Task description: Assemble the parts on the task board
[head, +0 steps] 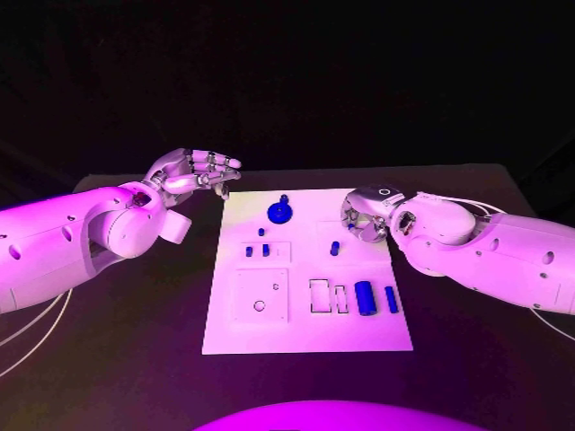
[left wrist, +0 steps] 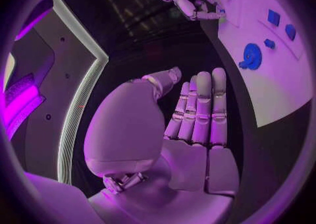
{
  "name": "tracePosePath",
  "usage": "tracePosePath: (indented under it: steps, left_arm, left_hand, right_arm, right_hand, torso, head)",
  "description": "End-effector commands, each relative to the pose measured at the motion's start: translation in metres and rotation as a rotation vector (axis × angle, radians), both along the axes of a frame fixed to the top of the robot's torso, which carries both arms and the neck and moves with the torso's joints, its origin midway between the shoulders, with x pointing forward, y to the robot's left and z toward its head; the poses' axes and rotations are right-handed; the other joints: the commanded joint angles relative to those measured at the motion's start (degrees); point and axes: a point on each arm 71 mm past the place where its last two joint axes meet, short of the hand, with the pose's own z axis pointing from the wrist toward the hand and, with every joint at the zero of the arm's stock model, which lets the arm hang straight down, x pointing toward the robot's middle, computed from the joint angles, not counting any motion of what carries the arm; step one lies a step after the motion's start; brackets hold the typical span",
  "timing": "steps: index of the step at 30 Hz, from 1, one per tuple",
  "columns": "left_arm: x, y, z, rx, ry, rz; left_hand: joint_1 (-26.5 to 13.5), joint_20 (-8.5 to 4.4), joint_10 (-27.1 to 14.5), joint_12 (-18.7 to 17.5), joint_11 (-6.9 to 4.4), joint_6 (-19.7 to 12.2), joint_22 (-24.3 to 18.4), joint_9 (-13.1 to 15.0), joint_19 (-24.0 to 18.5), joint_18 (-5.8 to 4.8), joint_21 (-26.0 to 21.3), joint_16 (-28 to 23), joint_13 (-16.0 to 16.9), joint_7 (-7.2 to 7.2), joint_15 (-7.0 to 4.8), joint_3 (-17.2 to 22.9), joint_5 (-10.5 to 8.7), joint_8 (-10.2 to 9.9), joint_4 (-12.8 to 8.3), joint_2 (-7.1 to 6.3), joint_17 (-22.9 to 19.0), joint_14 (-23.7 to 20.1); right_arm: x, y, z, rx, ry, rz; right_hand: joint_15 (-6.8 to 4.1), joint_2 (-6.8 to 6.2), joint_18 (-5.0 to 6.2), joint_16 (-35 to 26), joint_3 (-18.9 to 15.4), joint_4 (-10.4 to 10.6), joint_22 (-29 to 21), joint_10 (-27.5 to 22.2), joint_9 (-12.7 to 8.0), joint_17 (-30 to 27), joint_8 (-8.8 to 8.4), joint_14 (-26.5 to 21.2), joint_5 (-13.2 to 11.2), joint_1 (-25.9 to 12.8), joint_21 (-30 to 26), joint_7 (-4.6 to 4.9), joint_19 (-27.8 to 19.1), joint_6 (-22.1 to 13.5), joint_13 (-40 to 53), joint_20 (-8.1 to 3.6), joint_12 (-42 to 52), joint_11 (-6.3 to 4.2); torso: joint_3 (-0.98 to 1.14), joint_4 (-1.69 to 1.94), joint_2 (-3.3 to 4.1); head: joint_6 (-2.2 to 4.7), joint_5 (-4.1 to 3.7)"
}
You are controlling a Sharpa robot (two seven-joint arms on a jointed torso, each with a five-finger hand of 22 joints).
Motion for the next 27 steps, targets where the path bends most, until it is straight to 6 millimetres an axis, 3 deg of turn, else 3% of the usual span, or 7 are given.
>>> tracePosePath:
  steps: [1,13,19,23,27]
  left_arm:
    - [0.0,-0.002,0.001,-0.011,-0.003,-0.01]
    - [0.0,0.0,0.001,-0.008,-0.008,0.003]
    - [0.0,0.0,0.001,-0.008,-0.007,0.004]
    - [0.0,0.0,0.001,-0.008,-0.005,0.002]
    - [0.0,-0.001,0.001,-0.008,-0.005,0.002]
  left_hand:
    - [0.0,-0.04,-0.4,0.3,0.13,-0.3,0.0,-0.1,0.4,0.85,-0.4,-0.3,-0.1,-0.12,0.19,-0.3,0.09,0.1,0.1,0.34,-0.1,0.1]
    - [0.0,-0.03,-0.5,0.3,0.17,-0.4,-0.1,-0.1,0.5,0.84,-0.5,-0.3,-0.1,-0.07,0.22,-0.3,0.1,0.1,0.1,0.45,-0.1,0.1]
    - [0.0,-0.02,-0.5,0.3,0.19,-0.4,-0.2,-0.1,0.5,0.84,-0.5,-0.3,-0.1,-0.05,0.23,-0.3,0.1,0.1,0.1,0.47,-0.1,0.1]
    - [0.0,-0.02,-0.5,0.3,0.19,-0.4,-0.2,-0.1,0.5,0.84,-0.5,-0.3,-0.1,-0.05,0.23,-0.3,0.1,0.1,0.1,0.47,-0.1,0.1]
    - [0.0,-0.01,-0.6,0.3,0.22,-0.5,-0.2,-0.2,0.6,0.83,-0.6,-0.3,-0.1,-0.01,0.25,-0.4,0.1,0.1,0.1,0.47,-0.1,0.1]
  right_arm:
    - [-0.004,-0.003,-0.008,-0.026,-0.017,-0.009]
    - [-0.01,-0.009,0.013,0.123,-0.123,0.001]
    - [-0.016,-0.01,0.024,0.169,-0.137,0.014]
    - [-0.022,-0.007,0.029,0.202,-0.139,0.032]
    - [-0.031,0.003,0.033,0.232,-0.133,0.064]
  right_hand:
    - [-0.52,0.3,-0.78,0.4,1.4,-1.8,3.2,3.1,0.1,-0.1,0.24,1.4,0.4,0.7,0.2,0.02,0.7,0.4,1.7,-0.18,0.4,-2.55]
    - [-0.53,0.37,-0.85,0.6,2.2,-2.3,3.6,3.4,0.3,0.0,0.27,1.5,-1.1,0.3,0.6,0.05,0.7,0.5,1.9,-0.22,0.2,-2.55]
    - [-0.53,0.36,-0.88,0.7,2.2,-2.3,3.7,3.4,0.3,0.0,0.27,1.5,-1.1,0.3,0.7,0.05,0.8,0.5,1.9,-0.22,0.2,-2.55]
    - [-0.53,0.34,-0.9,0.7,2.3,-2.4,3.8,3.4,0.3,0.1,0.27,1.5,-1.2,0.2,0.8,0.06,0.8,0.5,2.0,-0.23,0.2,-2.55]
    - [-0.53,0.33,-0.92,0.7,2.3,-2.4,3.9,3.4,0.3,0.1,0.27,1.5,-1.2,0.2,0.9,0.07,0.9,0.5,2.0,-0.23,0.2,-2.54]
  torso:
    - [0.0,0.03,0.03]
    - [-0.01,-0.15,-0.05]
    - [0.05,-0.06,0.02]
    - [0.03,0.05,0.01]
    - [0.08,-0.07,0.02]
  head:
    - [-0.06,0.04]
    - [-0.03,0.15]
    - [0.21,0.18]
    - [0.25,0.37]
    - [0.27,0.85]
